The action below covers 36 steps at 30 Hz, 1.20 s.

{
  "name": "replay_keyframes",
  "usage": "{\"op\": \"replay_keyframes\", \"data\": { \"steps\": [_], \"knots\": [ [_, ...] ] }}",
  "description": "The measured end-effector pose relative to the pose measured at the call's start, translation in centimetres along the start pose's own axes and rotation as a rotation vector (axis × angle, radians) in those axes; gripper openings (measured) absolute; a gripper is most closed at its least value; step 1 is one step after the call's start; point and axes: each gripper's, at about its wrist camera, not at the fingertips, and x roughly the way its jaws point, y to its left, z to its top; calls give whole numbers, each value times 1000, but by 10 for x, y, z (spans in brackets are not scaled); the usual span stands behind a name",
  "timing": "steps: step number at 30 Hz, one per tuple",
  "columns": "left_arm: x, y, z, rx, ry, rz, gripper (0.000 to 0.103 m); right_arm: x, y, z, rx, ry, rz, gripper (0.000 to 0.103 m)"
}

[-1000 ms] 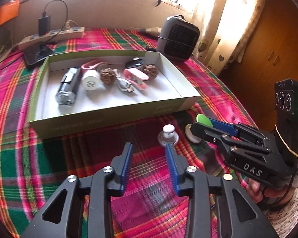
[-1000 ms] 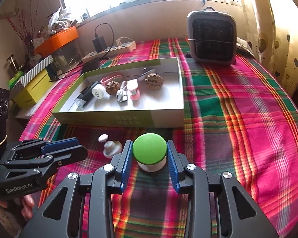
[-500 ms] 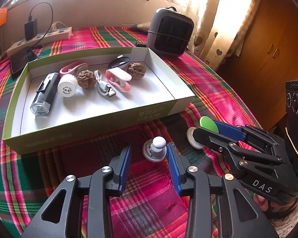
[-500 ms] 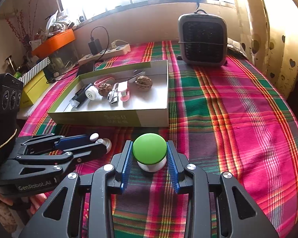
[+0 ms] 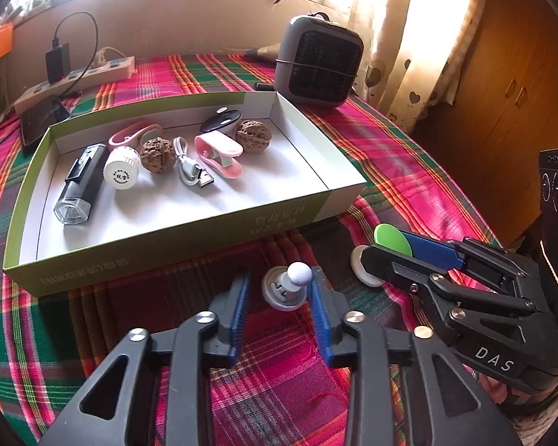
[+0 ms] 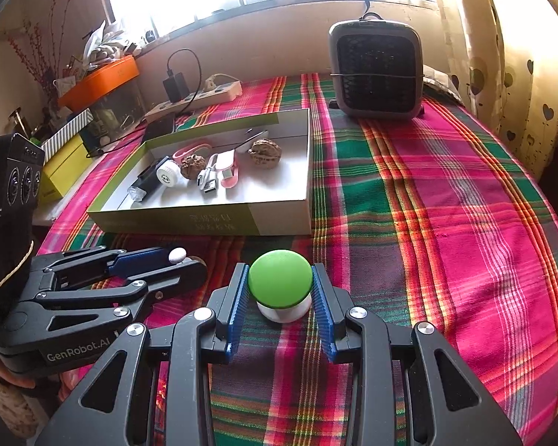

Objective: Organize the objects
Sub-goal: 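Close the left gripper on the white knob while the right gripper closes on the green mushroom, then lift and carry the white knob and green mushroom over the box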

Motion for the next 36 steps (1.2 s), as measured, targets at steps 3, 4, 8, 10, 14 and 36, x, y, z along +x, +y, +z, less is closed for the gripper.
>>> {"op": "replay_keyframes", "data": {
  "steps": [3,4,8,10,14,36],
  "knots": [
    [0,0,0,8,-2,11,24,0,0,0,-1,0,-1,35],
    [0,0,0,10,-3,15,23,0,0,0,0,0,0,35],
    [0,-1,-1,18,-8,20,23,1,0,0,0,4,2,35],
    [0,-3,-2,30,-9,29,23,1,0,0,0,5,2,35],
    [0,-4,-2,35,-10,34,23,1,0,0,2,7,3,35],
    [-1,-3,-3,33,-12,37,23,5,-1,-1,21,29,9,35]
  ]
}}
